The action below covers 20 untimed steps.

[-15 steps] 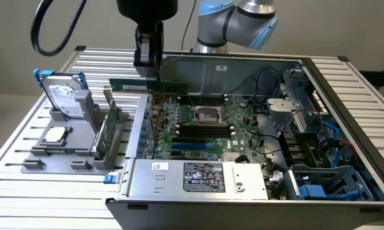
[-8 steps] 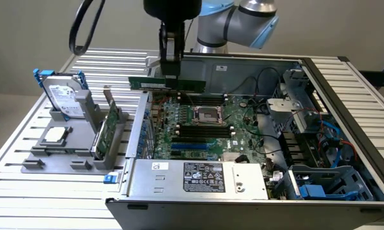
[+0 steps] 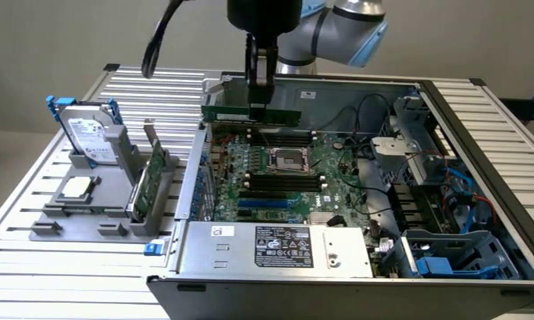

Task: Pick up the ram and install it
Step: 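Pick up the ram and move it above insertion slot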

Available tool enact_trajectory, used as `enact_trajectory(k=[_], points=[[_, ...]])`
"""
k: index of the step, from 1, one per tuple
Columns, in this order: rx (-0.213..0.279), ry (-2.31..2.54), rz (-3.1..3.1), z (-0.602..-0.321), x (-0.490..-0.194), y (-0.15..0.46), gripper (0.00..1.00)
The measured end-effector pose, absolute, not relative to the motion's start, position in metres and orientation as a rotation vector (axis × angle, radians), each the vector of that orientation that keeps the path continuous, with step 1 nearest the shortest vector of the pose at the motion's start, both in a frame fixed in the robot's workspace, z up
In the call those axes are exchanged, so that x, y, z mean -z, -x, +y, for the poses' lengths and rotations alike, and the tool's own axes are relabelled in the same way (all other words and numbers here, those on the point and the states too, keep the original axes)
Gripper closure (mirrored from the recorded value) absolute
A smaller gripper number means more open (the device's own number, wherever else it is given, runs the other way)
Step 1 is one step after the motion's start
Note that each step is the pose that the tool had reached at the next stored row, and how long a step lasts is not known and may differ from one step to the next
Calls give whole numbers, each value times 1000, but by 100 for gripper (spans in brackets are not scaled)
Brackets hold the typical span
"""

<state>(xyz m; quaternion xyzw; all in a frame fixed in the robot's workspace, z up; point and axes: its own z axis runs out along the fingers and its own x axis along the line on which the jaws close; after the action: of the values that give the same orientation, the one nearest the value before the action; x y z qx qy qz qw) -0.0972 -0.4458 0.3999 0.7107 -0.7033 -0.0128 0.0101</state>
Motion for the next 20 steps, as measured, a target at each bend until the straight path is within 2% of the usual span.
enact_trajectory(k=[20], points=[[40, -2218, -2195, -398, -364, 39, 86]])
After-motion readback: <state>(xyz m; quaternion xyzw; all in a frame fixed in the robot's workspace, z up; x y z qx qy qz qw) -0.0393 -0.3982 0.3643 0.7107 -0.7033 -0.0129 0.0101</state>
